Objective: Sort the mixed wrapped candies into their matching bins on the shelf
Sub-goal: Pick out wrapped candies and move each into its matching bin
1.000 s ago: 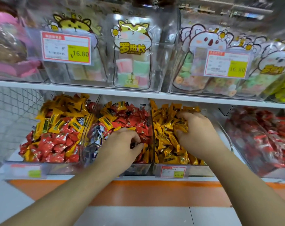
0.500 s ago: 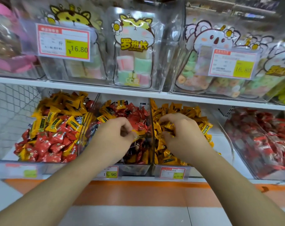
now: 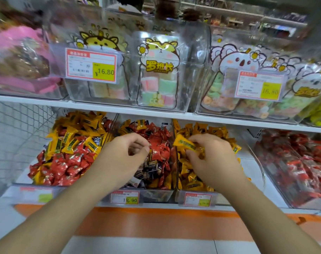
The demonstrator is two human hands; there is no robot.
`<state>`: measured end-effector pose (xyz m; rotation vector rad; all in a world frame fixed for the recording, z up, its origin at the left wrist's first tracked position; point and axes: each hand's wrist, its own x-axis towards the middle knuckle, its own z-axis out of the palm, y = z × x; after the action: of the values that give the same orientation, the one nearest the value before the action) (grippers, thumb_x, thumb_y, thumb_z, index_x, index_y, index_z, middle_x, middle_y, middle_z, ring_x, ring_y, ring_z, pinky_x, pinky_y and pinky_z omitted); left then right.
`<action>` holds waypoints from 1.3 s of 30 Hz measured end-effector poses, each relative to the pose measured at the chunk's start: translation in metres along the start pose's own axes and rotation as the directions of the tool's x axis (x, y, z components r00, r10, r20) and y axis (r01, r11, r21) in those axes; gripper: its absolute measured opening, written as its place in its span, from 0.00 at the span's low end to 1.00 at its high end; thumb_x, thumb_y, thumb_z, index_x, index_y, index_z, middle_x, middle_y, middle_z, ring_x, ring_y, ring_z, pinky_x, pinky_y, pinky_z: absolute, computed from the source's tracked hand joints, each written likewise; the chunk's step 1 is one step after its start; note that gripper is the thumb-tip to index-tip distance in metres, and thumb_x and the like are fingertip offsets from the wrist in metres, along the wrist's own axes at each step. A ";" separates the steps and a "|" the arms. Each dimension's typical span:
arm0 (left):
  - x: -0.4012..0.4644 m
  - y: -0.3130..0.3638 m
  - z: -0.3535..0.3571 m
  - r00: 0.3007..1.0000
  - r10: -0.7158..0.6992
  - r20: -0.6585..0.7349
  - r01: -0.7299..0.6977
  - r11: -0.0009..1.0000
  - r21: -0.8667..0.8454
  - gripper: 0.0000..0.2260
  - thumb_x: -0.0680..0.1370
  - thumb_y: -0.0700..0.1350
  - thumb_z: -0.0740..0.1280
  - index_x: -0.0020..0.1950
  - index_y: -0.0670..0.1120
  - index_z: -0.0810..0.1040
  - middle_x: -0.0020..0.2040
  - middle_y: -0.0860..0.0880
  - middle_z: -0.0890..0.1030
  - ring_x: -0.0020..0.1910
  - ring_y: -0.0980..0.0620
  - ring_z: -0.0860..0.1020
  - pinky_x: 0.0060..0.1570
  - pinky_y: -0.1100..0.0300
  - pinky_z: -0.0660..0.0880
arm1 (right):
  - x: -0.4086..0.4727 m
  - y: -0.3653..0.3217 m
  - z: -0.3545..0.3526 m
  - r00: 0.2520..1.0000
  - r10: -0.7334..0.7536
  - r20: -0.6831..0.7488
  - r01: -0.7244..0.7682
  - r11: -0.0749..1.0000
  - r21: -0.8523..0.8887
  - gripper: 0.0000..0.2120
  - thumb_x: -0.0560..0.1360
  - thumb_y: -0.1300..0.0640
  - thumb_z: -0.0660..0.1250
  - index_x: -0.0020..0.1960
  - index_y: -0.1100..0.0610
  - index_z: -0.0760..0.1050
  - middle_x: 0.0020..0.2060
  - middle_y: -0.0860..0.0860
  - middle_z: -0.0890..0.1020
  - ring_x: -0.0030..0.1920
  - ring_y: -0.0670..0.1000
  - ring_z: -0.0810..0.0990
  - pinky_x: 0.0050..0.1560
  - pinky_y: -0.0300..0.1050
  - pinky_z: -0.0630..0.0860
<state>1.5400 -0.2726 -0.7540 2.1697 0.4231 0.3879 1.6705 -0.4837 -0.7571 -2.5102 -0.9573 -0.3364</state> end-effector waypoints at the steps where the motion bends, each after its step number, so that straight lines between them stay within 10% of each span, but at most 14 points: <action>1: 0.001 -0.003 -0.004 1.000 0.020 -0.013 -0.019 0.997 0.071 0.04 0.82 0.50 0.69 0.55 0.59 0.81 0.52 0.62 0.82 0.53 0.65 0.78 0.53 0.65 0.76 | 0.001 0.007 -0.001 0.998 0.068 -0.007 -0.068 0.997 -0.044 0.17 0.78 0.50 0.72 0.66 0.49 0.79 0.58 0.47 0.82 0.62 0.51 0.78 0.62 0.48 0.76; 10: 0.017 -0.057 -0.055 0.998 -0.016 0.066 -0.024 0.824 0.565 0.27 0.84 0.52 0.63 0.82 0.50 0.63 0.81 0.53 0.64 0.78 0.51 0.65 0.76 0.57 0.61 | 0.006 -0.023 0.024 0.995 -0.009 0.102 0.012 1.000 -0.024 0.25 0.80 0.50 0.70 0.75 0.52 0.72 0.69 0.48 0.76 0.72 0.51 0.69 0.70 0.41 0.65; 16: 0.024 -0.071 -0.058 0.996 -0.013 0.088 -0.037 0.839 0.544 0.27 0.85 0.53 0.61 0.83 0.52 0.61 0.83 0.55 0.60 0.81 0.55 0.60 0.77 0.61 0.55 | 0.058 -0.080 0.058 0.989 -0.019 0.144 0.017 1.000 0.016 0.21 0.81 0.46 0.65 0.73 0.48 0.72 0.60 0.49 0.81 0.52 0.50 0.80 0.54 0.45 0.79; 25: 0.027 -0.082 -0.060 0.995 0.007 0.099 -0.051 0.890 0.452 0.28 0.85 0.55 0.61 0.84 0.53 0.58 0.84 0.56 0.56 0.82 0.55 0.56 0.77 0.61 0.53 | 0.144 -0.112 0.127 0.931 0.340 0.130 -0.324 0.937 -0.130 0.26 0.74 0.30 0.66 0.58 0.49 0.80 0.56 0.51 0.84 0.56 0.58 0.82 0.57 0.49 0.80; 29: 0.027 -0.082 -0.063 0.993 0.021 0.115 -0.069 0.901 0.429 0.28 0.85 0.54 0.61 0.84 0.52 0.59 0.84 0.55 0.57 0.82 0.54 0.57 0.78 0.59 0.55 | 0.144 -0.107 0.130 0.934 0.344 0.096 -0.331 0.935 -0.130 0.10 0.76 0.46 0.69 0.52 0.50 0.80 0.48 0.52 0.83 0.51 0.57 0.82 0.50 0.46 0.79; 39: 0.025 -0.084 -0.063 0.994 0.050 0.095 -0.086 0.902 0.424 0.28 0.84 0.52 0.62 0.83 0.51 0.59 0.83 0.55 0.58 0.81 0.55 0.58 0.77 0.60 0.57 | 0.111 -0.117 0.133 0.987 0.042 0.156 -0.055 0.995 0.082 0.08 0.75 0.51 0.73 0.49 0.50 0.75 0.39 0.45 0.79 0.39 0.48 0.79 0.38 0.42 0.77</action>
<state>1.5230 -0.1700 -0.7825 2.6254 0.4158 0.2587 1.6816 -0.2785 -0.7969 -2.5042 -0.9454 -0.0852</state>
